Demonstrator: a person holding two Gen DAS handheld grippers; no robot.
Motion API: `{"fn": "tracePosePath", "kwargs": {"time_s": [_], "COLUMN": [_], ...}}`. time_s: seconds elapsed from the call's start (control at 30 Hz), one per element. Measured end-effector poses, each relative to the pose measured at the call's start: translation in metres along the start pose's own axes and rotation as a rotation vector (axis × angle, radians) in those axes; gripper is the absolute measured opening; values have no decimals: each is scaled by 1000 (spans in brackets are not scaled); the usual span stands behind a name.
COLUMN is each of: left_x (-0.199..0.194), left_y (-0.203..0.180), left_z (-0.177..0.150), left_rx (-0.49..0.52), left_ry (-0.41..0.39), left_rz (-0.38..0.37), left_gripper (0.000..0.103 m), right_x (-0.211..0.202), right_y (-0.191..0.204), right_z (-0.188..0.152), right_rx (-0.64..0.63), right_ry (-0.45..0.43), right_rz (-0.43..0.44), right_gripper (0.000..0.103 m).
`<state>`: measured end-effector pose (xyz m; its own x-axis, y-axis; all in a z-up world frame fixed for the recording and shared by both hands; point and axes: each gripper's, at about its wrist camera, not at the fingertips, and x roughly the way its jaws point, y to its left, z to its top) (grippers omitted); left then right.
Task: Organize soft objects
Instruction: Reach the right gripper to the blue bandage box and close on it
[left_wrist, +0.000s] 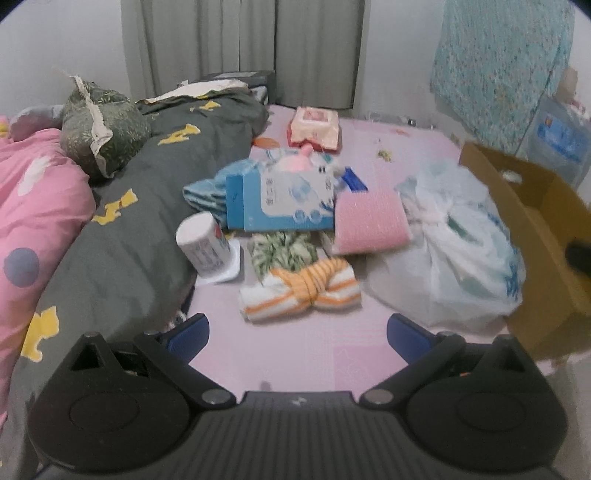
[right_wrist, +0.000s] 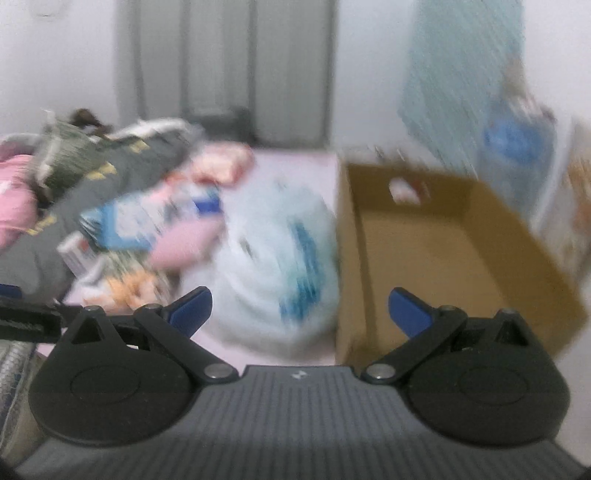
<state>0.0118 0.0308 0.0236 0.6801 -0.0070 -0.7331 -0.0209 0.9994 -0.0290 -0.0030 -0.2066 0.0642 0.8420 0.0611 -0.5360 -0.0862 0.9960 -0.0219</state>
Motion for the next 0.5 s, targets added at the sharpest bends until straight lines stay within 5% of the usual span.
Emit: {"fn": "tracePosePath", "kwargs": {"time_s": [0.2, 0.5], "left_x": [7, 47], "left_y": [18, 34], "left_z": [14, 27], "left_rx": [-81, -183], "left_ry": [-70, -174], "left_rz": [-30, -98], "left_gripper": [103, 90], "right_x": [17, 105], "right_y": [6, 92], "right_z": [69, 123], "right_rx": [-135, -527], "right_ry": [-80, -42], "right_rz": [347, 551], "right_gripper": [102, 101]}}
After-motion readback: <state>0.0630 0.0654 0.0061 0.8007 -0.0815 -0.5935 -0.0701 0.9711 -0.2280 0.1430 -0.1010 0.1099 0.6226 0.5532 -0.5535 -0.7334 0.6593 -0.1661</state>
